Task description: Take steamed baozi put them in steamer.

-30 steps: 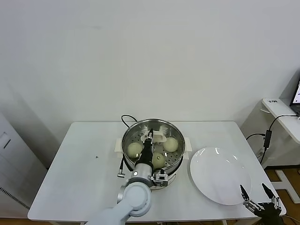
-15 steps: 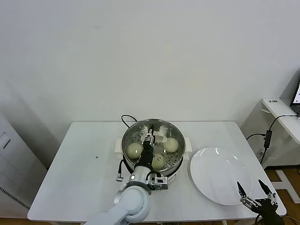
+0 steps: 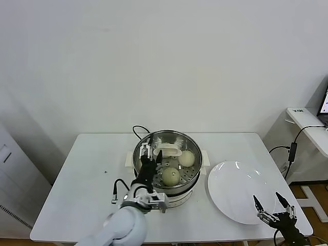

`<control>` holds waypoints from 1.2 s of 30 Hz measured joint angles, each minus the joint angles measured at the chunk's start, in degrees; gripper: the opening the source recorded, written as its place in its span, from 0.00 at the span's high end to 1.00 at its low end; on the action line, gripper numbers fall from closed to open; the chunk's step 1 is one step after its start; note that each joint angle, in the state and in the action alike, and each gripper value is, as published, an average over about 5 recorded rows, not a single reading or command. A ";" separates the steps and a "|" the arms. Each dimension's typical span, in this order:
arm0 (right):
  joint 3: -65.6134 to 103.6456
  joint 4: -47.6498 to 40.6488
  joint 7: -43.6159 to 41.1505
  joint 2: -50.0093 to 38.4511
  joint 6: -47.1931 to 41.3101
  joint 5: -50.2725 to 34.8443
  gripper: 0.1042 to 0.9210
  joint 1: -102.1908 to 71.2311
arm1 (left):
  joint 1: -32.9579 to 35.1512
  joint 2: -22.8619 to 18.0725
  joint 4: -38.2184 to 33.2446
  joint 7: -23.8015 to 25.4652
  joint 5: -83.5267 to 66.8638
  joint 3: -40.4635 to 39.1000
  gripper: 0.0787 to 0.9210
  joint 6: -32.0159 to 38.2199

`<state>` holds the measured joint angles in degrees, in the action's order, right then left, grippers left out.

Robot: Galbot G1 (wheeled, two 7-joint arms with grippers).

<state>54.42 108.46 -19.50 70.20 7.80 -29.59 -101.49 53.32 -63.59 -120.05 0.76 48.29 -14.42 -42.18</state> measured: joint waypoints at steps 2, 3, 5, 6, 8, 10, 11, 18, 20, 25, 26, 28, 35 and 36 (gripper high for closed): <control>-0.35 0.08 0.14 -0.33 -0.06 -0.28 0.12 0.41 | 1.15 0.35 -1.00 -0.62 -2.05 1.27 0.12 0.00; -0.54 0.18 0.29 -0.51 -0.12 -0.49 0.12 0.65 | 1.80 0.43 -1.40 -0.98 -3.09 2.07 0.12 0.00; -0.96 0.46 0.76 -0.94 -0.37 -0.98 0.12 1.19 | 3.24 0.44 -1.97 -1.82 -5.22 3.99 0.12 0.00; -1.19 0.64 1.09 -1.19 -0.54 -1.27 0.12 1.52 | 4.04 0.35 -2.18 -2.28 -6.36 5.17 0.12 -0.01; -1.68 0.92 1.84 -1.69 -0.83 -1.86 0.12 2.25 | 5.71 0.02 -2.59 -3.25 -8.77 7.91 0.12 -0.01; -2.14 1.05 2.71 -2.06 -1.10 -2.34 0.12 3.13 | 7.56 -0.51 -2.94 -4.17 -11.44 11.13 0.12 -0.01; -2.36 1.06 3.15 -2.17 -1.19 -2.49 0.12 3.59 | 8.52 -0.83 -3.08 -4.57 -12.85 12.84 0.12 0.07; -4.52 0.93 6.50 -2.19 -1.67 -2.21 0.12 7.34 | 16.24 -4.36 -2.82 -5.54 -22.49 26.15 0.12 7.64; -5.34 1.10 7.39 -2.00 -1.81 -1.95 0.12 8.19 | 18.55 -5.81 -2.32 -5.30 -24.81 29.85 0.12 12.49; -7.32 1.73 8.93 -1.33 -2.24 -1.15 0.12 9.38 | 24.23 -9.90 -0.98 -4.00 -30.39 37.95 0.12 25.88; -7.64 1.82 9.13 -1.18 -2.28 -0.99 0.12 9.50 | 25.27 -10.69 -0.72 -3.70 -31.40 39.34 0.12 28.34; -8.18 2.02 9.45 -0.84 -2.33 -0.66 0.12 9.67 | 27.20 -12.20 -0.23 -3.09 -33.22 41.87 0.12 32.98; -9.29 2.70 9.85 0.64 -2.29 0.64 0.12 9.61 | 32.55 -16.49 1.24 -1.47 -37.41 48.25 0.12 45.19; -9.33 2.76 9.80 0.85 -2.23 0.85 0.12 9.53 | 33.07 -16.94 1.42 -1.34 -37.81 48.92 0.12 46.41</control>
<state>45.09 111.22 -9.70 71.05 5.57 -28.74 -91.96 86.39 -80.53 -118.63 -0.57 10.48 34.51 4.23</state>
